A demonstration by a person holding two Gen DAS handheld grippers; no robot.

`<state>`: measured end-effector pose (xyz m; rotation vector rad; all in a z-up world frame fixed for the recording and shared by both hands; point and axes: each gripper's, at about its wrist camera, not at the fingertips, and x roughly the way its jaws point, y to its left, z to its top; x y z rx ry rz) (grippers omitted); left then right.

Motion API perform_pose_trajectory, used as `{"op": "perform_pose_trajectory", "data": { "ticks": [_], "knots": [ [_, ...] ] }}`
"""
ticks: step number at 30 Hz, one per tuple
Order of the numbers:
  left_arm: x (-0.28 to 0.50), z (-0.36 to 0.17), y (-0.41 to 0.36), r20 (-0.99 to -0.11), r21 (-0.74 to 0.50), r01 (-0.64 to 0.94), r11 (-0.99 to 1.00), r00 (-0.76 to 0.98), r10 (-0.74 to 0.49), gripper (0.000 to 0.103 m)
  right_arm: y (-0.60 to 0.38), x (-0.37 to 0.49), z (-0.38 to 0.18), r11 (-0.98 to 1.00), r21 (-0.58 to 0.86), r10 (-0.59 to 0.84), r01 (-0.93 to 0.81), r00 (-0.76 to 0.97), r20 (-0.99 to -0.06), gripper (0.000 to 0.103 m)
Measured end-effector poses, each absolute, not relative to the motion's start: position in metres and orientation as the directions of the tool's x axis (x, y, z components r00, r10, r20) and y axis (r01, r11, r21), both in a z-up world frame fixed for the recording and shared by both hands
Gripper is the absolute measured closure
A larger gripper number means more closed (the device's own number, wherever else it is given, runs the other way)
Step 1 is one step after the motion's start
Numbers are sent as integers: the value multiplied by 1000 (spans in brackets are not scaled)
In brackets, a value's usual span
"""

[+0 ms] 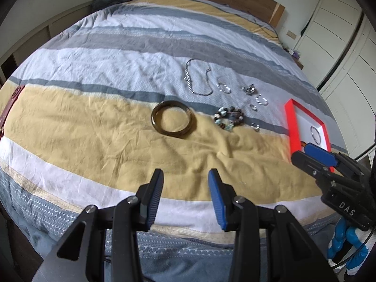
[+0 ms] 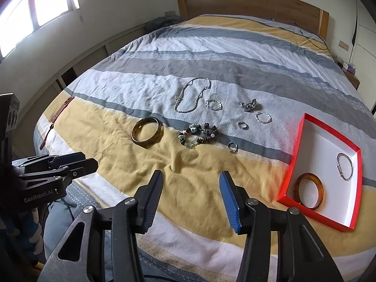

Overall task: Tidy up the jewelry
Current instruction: 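Grasp the dark brown bangle with the left gripper while the right gripper grasps a silver ring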

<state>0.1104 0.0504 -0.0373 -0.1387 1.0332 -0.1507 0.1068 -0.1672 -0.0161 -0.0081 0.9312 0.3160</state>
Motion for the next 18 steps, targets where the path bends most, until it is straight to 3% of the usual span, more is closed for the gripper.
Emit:
{"op": "perform_pose_trajectory", "data": {
  "ticks": [4,18],
  "knots": [
    [128,-56,63,-859,-198,8,980,480,-178,60,-173,125,-32,957,151,266,-249,540,-798,56],
    [216,-92,83,-858,-193,-76,978,497,-131,60,-187,206,-92,977,148,207,-153,511,-834,68]
  ]
}}
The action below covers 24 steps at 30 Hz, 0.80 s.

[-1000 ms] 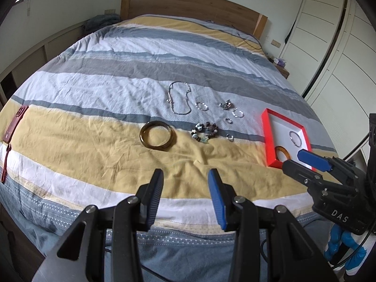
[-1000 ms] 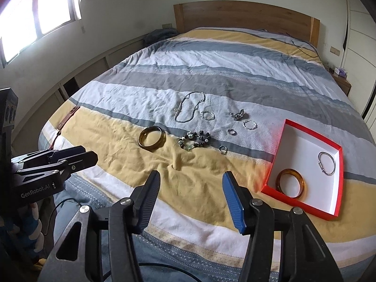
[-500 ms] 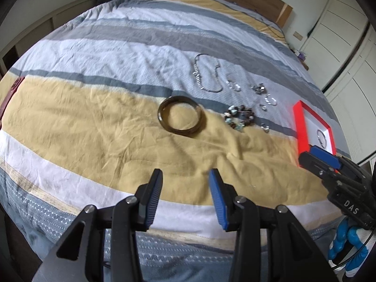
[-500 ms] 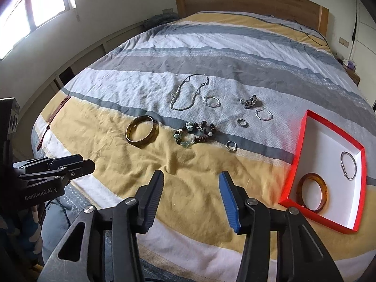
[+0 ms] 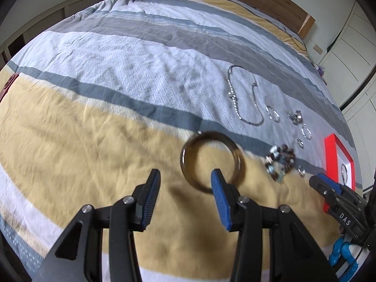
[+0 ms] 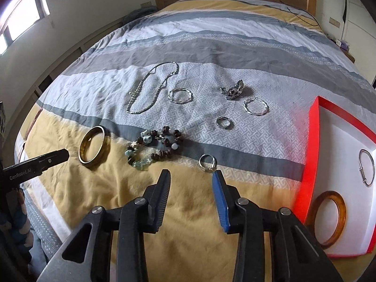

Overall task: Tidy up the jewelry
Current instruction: 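Grasp the dark brown bangle with the left gripper while the right gripper grasps a silver ring, then carry the brown bangle and silver ring into the red box and release both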

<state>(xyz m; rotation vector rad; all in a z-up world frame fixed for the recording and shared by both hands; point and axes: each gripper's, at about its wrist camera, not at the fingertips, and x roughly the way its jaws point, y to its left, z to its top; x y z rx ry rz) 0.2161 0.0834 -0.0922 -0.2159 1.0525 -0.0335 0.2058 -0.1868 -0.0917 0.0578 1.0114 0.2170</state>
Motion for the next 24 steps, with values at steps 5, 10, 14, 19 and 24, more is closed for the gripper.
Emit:
{"op": "perform_pose_trajectory", "data": {
  "ticks": [5,10,14,19,24],
  "knots": [
    [237,-117,82,-877,-180,-77,981,464,-124,60,-189,227,-109,983,129,178,-133,494,-851,71],
    [244,-132,75,-881,-130,-47,990,463,-94,61,-188,236,-125,982,133,180,-132,471,-864,80],
    [246,-134,71,-870,-116,-29,993,486,-88,79,-186,237,-129,981,135,187,-143,474,-861,84],
    [246,-129,72,-858,-122,-34,992,505,-88,94,-188,233,-123,977,154,207,-148,490,-847,84],
    [235,-115,72,-846,-113,-38,993,527,-76,95,-191,221,-105,973,171,228,-157,517,-825,84]
  ]
}}
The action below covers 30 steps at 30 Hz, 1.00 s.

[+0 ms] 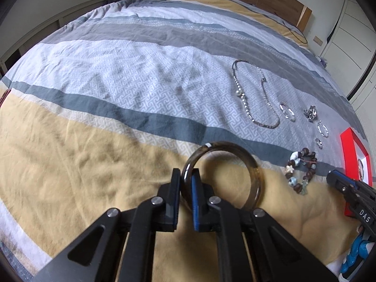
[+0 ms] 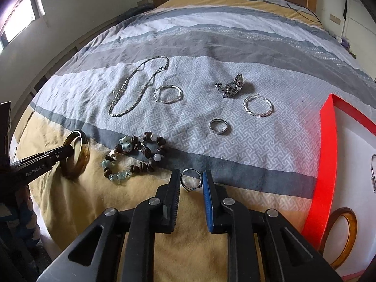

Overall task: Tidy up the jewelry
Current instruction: 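Carry the brown bangle and silver ring into the red box and release both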

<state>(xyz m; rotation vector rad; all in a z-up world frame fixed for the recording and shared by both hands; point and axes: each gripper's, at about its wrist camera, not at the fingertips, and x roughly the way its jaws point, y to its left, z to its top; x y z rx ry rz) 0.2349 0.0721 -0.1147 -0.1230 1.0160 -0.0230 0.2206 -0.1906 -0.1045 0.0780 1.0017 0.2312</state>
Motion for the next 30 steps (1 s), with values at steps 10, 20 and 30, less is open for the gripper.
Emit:
{"op": "perform_pose_trajectory", "data": {
  "ticks": [10,20,30],
  "knots": [
    [196,-59,67,-807,-63,-25,998,589,-36,95,-210,171,-49,972,181,237,-153,593,-770,84],
    [169,-23,-12,-784,-79,136,988,603,-145,95,-294,110,-33,986,164,136,-15,638,-758,84],
    [173,-30,-185,-797,-124,445,887,488,-357,95,-396,99,-59,985,139,49,105,600,-798,84]
  ]
}}
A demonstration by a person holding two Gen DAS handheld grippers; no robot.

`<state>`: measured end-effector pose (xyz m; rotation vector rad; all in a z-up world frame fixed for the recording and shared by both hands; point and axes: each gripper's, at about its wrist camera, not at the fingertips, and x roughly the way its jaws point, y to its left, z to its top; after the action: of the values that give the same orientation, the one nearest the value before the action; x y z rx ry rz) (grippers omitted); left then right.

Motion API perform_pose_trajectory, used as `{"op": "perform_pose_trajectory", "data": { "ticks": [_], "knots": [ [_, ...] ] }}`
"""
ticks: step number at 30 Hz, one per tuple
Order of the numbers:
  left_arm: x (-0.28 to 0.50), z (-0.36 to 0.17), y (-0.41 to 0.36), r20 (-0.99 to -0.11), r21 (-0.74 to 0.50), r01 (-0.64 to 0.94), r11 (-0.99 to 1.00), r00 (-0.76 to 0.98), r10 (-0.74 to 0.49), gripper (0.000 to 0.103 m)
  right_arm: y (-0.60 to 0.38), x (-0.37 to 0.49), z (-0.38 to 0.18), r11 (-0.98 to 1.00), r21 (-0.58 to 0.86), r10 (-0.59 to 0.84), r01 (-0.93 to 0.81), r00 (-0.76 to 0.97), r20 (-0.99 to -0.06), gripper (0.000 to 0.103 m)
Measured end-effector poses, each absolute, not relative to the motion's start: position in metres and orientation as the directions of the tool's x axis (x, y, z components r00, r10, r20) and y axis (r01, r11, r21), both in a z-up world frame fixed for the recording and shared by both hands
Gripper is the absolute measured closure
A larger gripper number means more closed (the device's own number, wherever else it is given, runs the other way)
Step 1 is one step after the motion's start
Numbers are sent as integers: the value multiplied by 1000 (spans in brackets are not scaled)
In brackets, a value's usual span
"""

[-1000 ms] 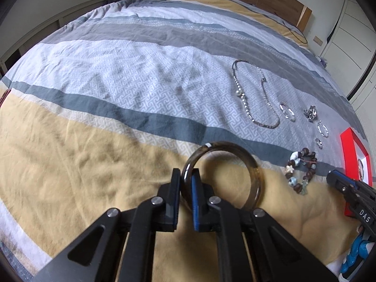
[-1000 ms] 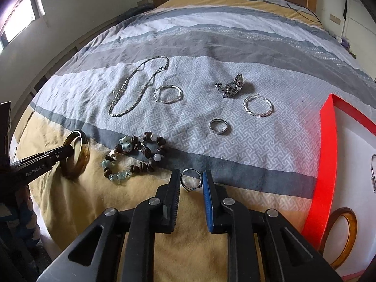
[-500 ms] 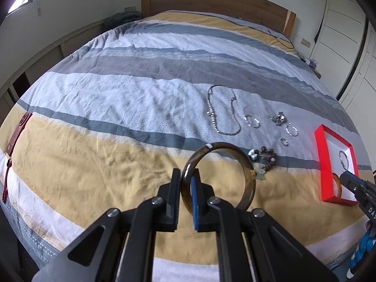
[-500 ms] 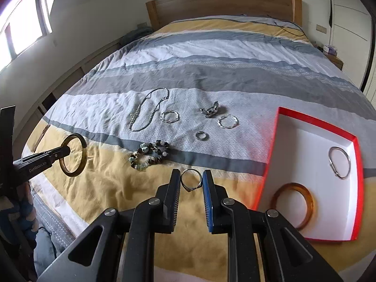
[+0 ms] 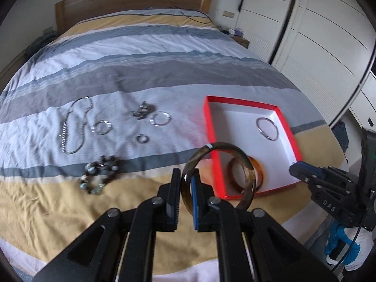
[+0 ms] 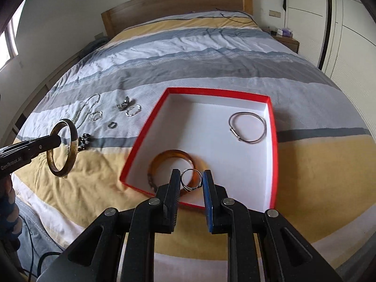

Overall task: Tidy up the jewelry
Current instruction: 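Carry the brown bangle and silver ring into the red box and release both, then lift both open grippers out of the box and back over the duvet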

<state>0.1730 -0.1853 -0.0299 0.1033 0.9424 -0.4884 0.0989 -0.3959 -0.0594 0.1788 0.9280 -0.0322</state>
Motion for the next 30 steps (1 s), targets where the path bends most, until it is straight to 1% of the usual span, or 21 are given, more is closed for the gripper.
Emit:
{"op": "perform_pose_trajectory", "data": {
  "ticks": [4,9,14,22,26,27,29,30],
  "knots": [
    [188,-45,-243,-813,-99,505,857,456,-363,95,-415,108,-80,985,142,63,97,567,-822,84],
    [222,-69,-293,-832,-32,517,855,461,-310,95,-427,123,-99,984,152,80,90,539,-838,84],
    [247,-96,-312,-853,9,492,871,458,-250,95,-426,138,-114,988,141,93,58,505,-858,84],
    [256,-116,-324,-865,25,500,866,446,-232,92,-417,145,-125,997,77,60,18,465,-883,84],
    [255,-115,-324,-864,24,509,860,444,-239,92,-415,145,-124,997,73,57,19,460,-886,81],
    [254,-113,-323,-861,13,510,860,443,-249,90,-416,144,-123,997,77,58,23,459,-887,79],
    [252,-108,-319,-857,-5,506,862,443,-265,84,-417,140,-120,996,86,62,31,462,-885,68],
    [251,-104,-316,-853,-20,508,861,440,-279,83,-418,138,-119,996,88,62,35,465,-883,67]
  ]
}}
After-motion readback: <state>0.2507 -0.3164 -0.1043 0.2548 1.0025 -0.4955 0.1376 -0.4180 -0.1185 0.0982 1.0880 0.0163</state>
